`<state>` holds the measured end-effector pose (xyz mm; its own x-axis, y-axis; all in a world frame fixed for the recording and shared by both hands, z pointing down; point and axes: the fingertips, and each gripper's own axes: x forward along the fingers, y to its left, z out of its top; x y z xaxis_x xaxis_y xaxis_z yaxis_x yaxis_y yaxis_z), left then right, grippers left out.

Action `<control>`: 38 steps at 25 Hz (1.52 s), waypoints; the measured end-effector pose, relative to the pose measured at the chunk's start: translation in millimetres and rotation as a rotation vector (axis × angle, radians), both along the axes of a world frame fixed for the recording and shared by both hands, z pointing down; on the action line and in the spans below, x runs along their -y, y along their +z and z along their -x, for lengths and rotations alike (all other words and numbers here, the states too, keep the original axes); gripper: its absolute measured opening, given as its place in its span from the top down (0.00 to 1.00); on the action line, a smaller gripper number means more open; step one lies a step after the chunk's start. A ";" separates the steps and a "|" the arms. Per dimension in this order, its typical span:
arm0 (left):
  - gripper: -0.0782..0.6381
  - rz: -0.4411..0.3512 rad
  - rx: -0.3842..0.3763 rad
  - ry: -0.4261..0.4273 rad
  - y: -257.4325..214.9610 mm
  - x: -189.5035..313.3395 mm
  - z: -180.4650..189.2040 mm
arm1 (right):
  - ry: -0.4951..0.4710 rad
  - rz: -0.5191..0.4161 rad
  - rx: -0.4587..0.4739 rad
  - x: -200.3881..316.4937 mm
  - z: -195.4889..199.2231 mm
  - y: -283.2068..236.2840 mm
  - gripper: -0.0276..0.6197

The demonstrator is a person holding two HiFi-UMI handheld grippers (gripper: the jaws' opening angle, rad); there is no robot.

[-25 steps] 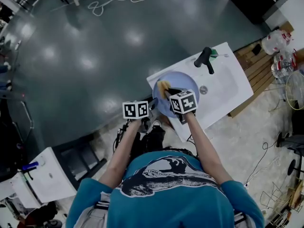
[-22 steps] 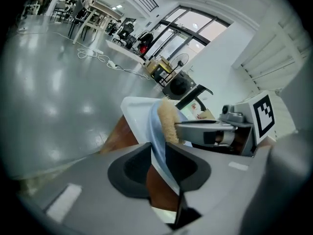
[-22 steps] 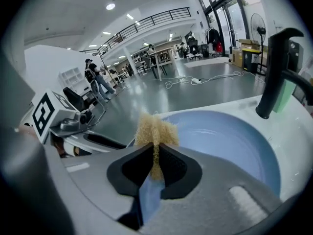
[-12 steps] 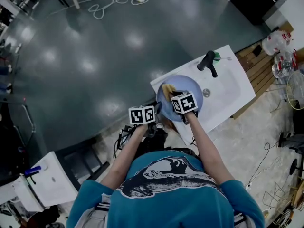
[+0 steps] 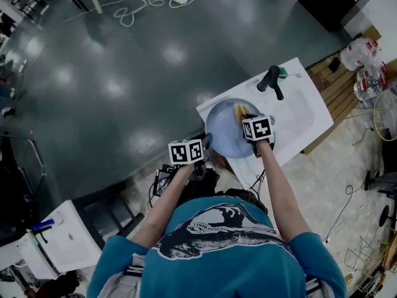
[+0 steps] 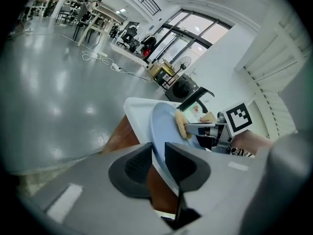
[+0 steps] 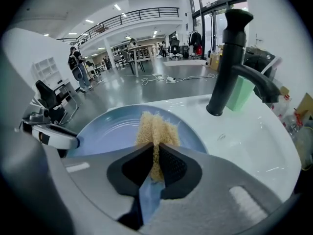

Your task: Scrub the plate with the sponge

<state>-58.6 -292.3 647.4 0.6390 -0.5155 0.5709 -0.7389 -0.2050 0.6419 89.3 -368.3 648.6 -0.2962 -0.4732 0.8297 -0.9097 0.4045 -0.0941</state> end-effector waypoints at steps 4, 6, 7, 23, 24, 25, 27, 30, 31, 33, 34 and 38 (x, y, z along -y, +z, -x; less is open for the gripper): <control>0.76 -0.006 -0.019 0.003 -3.3 -2.1 -2.3 | 0.006 0.001 -0.085 2.7 -20.3 2.6 0.91; 0.75 -0.004 -0.016 0.000 -3.3 -2.9 -1.8 | -0.002 -0.003 -0.113 2.1 -23.8 1.8 0.91; 0.76 0.003 -0.010 -0.001 -2.4 -3.6 -1.2 | -0.002 -0.005 -0.111 0.2 -22.4 -0.3 0.91; 0.78 0.045 -0.021 -0.044 3.2 -9.1 4.3 | -0.208 0.131 0.171 -93.5 112.1 1.8 0.91; 0.78 0.046 -0.026 -0.045 3.4 -8.9 3.7 | -0.200 0.138 0.183 -92.9 110.1 1.6 0.91; 0.78 0.047 -0.030 -0.047 3.6 -9.0 3.4 | -0.196 0.143 0.185 -92.5 107.5 1.5 0.91; 0.78 0.049 -0.036 -0.048 3.5 -9.6 3.5 | -0.191 0.146 0.164 -91.7 99.4 1.2 0.91; 0.78 0.052 -0.047 -0.049 3.7 -9.6 4.2 | -0.161 0.142 0.122 -85.8 78.4 1.0 0.91; 0.78 0.052 -0.050 -0.047 3.7 -9.7 4.5 | -0.142 0.140 0.108 -82.7 69.0 0.9 0.91; 0.77 0.051 -0.053 -0.043 3.4 -10.2 4.6 | -0.101 0.129 0.065 -75.5 46.8 0.4 0.91; 0.77 0.050 -0.054 -0.043 3.1 -10.3 4.6 | -0.081 0.123 0.037 -71.6 34.8 0.2 0.91; 0.77 0.046 -0.064 -0.045 1.1 -10.2 5.1 | -0.024 0.104 -0.065 -58.7 -5.9 1.4 0.91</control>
<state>-63.7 -282.1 648.5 0.6514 -0.5185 0.5539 -0.7042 -0.1413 0.6958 95.2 -309.6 650.0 -0.2500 -0.3770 0.8918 -0.9056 0.4171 -0.0776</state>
